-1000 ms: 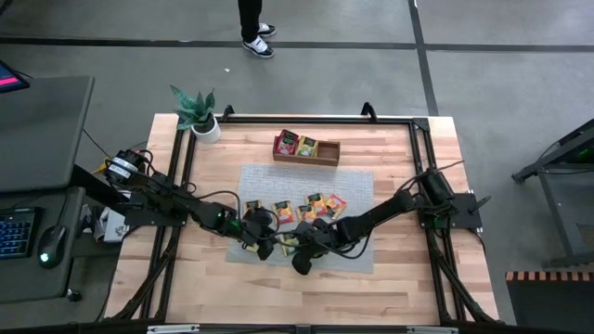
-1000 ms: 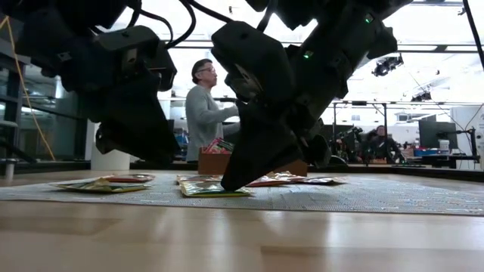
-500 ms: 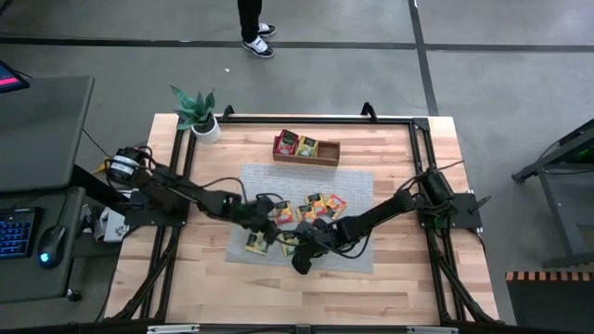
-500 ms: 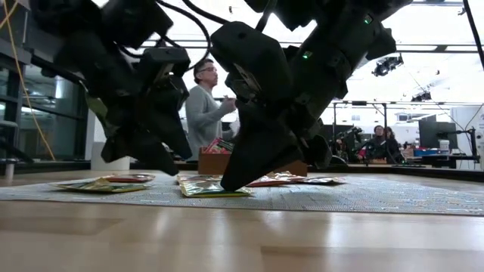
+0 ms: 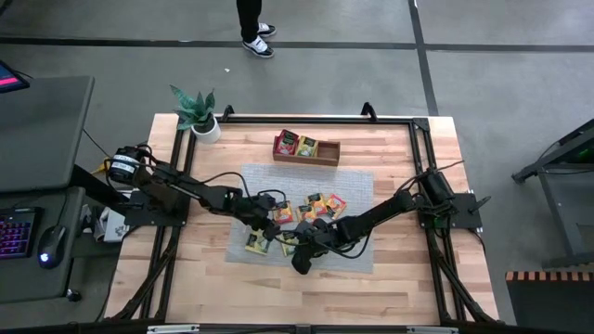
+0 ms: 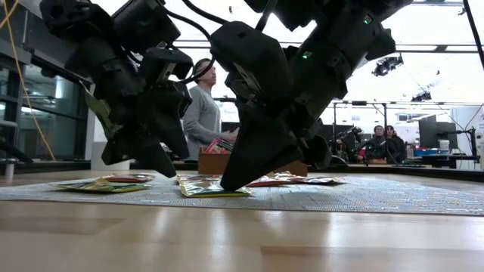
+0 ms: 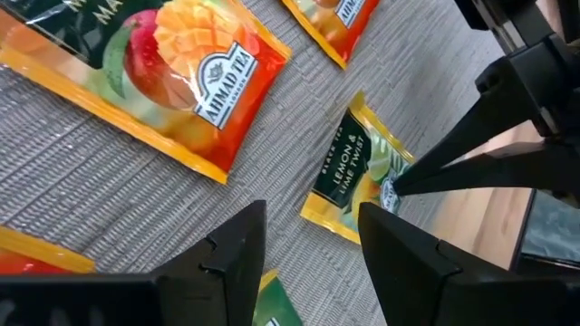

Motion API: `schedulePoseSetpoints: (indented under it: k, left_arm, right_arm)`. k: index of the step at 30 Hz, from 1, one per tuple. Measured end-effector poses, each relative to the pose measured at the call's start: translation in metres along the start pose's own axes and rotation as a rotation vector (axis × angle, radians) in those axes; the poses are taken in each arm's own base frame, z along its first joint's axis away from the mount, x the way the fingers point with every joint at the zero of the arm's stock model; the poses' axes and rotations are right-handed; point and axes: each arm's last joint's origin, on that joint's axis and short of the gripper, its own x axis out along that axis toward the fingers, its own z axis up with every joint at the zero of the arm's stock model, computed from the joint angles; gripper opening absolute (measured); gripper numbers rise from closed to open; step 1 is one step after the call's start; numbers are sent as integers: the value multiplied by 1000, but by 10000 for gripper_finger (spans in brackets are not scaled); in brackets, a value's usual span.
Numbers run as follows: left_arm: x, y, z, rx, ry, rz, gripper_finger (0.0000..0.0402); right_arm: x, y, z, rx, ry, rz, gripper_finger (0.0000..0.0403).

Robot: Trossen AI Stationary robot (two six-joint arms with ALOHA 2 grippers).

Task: Pick & Place Tea
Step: Put the yellow tea bag into the middle section of the wooden organizer

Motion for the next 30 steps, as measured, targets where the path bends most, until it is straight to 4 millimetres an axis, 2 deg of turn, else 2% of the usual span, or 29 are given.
schedulePoseSetpoints:
  k: [16, 20, 30]
  left_arm:
    - [0, 1, -1, -28, 15, 7, 175]
    - [7, 4, -3, -35, 52, 14, 175]
    - [27, -7, 3, -33, 121, -15, 175]
  right_arm:
    - [2, 3, 2, 7, -19, 43, 0]
    - [1, 3, 2, 7, -22, 39, 0]
    - [1, 2, 3, 8, -27, 28, 0]
